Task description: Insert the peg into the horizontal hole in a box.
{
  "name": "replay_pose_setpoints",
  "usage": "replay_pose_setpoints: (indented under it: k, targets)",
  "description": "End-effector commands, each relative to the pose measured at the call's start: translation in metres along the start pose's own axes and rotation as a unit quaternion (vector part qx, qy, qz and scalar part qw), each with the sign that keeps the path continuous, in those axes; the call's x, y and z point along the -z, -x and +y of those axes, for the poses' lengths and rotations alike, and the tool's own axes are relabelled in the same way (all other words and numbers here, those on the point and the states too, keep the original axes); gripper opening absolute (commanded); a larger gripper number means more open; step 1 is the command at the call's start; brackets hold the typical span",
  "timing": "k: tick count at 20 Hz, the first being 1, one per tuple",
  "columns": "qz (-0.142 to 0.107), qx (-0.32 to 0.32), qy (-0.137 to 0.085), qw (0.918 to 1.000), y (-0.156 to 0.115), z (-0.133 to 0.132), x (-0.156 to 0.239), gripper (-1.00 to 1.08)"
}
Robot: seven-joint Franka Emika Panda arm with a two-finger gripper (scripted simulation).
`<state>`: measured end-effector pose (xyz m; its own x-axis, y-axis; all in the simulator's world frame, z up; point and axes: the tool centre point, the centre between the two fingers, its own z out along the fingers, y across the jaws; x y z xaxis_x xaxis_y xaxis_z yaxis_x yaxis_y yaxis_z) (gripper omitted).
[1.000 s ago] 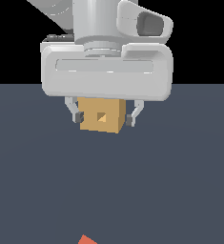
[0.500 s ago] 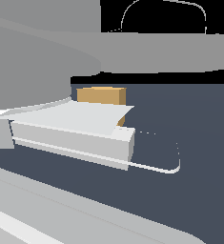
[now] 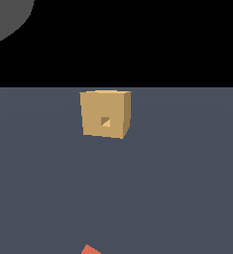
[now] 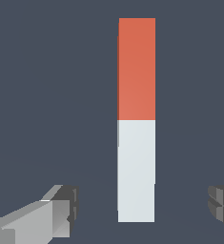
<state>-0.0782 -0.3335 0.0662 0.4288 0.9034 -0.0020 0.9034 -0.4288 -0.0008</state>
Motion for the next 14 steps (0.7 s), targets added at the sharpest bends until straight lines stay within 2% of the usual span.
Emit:
replay_pose_setpoints:
  k: [1, 9, 14]
  targets:
    - [0.001, -0.003, 0.001, 1.0000, 0.005, 0.001, -0.002, 1.00]
    - [0.001, -0.002, 0.000, 1.0000, 0.004, 0.001, -0.003, 1.00]
    - [0.001, -0.002, 0.000, 1.0000, 0.003, 0.000, -0.019, 1.00]
